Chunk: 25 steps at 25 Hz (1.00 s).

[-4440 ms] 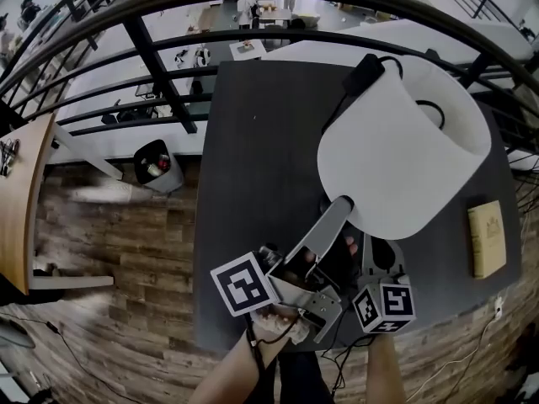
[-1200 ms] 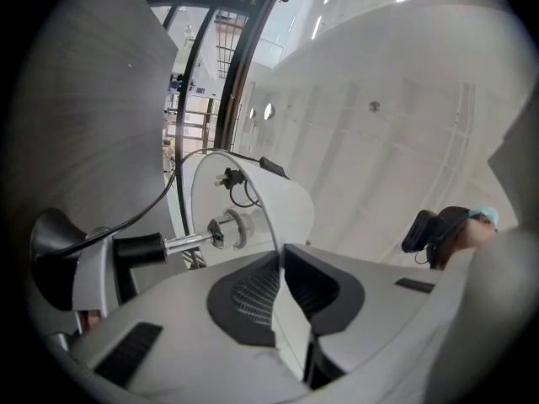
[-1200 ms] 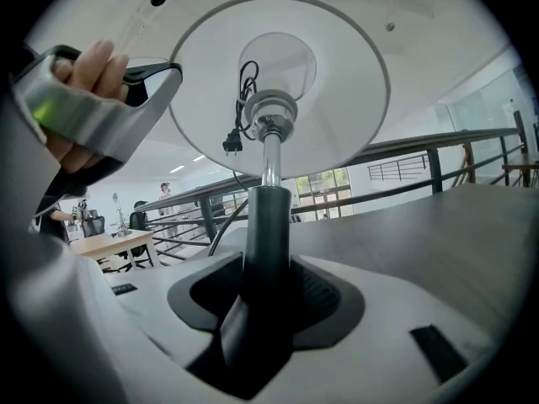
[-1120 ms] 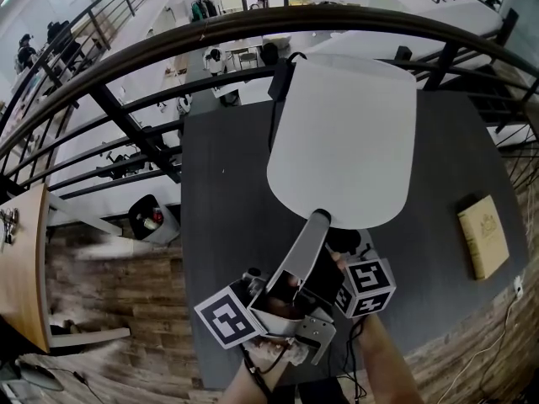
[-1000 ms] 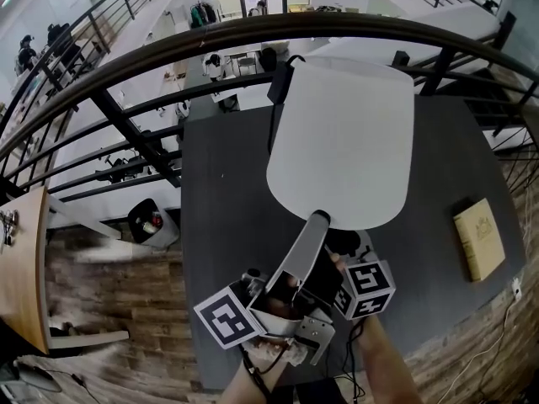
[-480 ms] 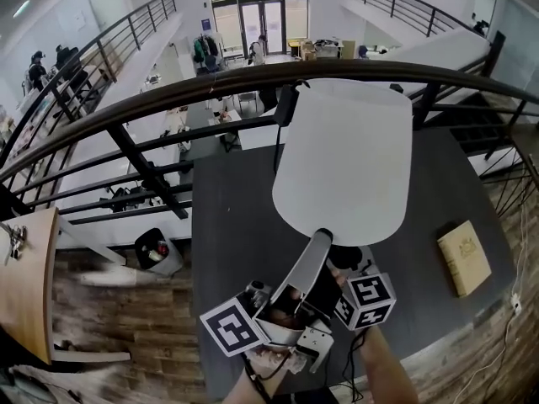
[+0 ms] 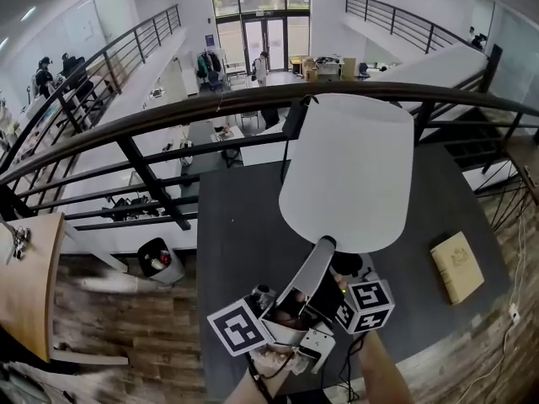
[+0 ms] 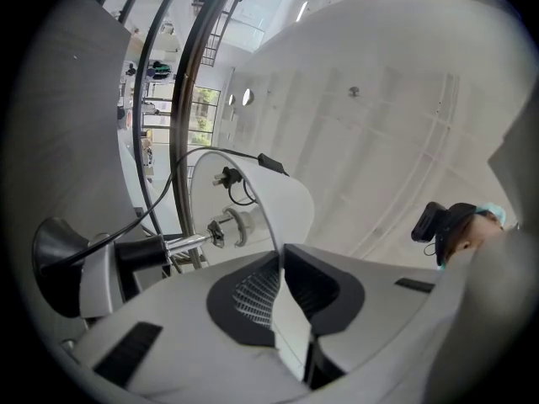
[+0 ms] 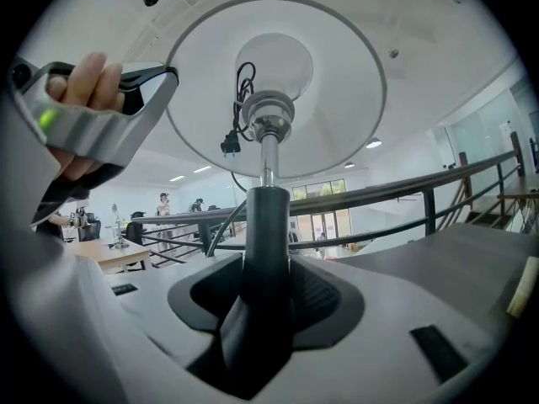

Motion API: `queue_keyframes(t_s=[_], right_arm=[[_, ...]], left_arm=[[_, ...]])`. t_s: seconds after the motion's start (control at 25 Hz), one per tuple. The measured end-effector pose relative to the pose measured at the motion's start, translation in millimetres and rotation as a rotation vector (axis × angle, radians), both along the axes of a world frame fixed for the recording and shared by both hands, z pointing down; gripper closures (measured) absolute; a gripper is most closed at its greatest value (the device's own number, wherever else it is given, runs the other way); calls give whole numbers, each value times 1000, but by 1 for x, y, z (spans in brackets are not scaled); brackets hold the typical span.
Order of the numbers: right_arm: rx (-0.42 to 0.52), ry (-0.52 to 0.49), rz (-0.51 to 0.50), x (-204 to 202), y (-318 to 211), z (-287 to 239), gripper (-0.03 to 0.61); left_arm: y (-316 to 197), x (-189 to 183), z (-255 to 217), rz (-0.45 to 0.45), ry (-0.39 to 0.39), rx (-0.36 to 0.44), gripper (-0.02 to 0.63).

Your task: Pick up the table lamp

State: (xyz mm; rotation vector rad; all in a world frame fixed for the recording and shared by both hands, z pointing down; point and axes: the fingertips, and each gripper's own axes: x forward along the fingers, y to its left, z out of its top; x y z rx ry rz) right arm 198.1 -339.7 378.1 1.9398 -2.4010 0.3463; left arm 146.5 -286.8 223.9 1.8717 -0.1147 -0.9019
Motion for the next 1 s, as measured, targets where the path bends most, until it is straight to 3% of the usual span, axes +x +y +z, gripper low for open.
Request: queue_keyframes(t_s=[1.0], right_arm=[[28,14,47,5,28,-10,380]], left_arm=[[31,1,-6,21,10,-5,565]])
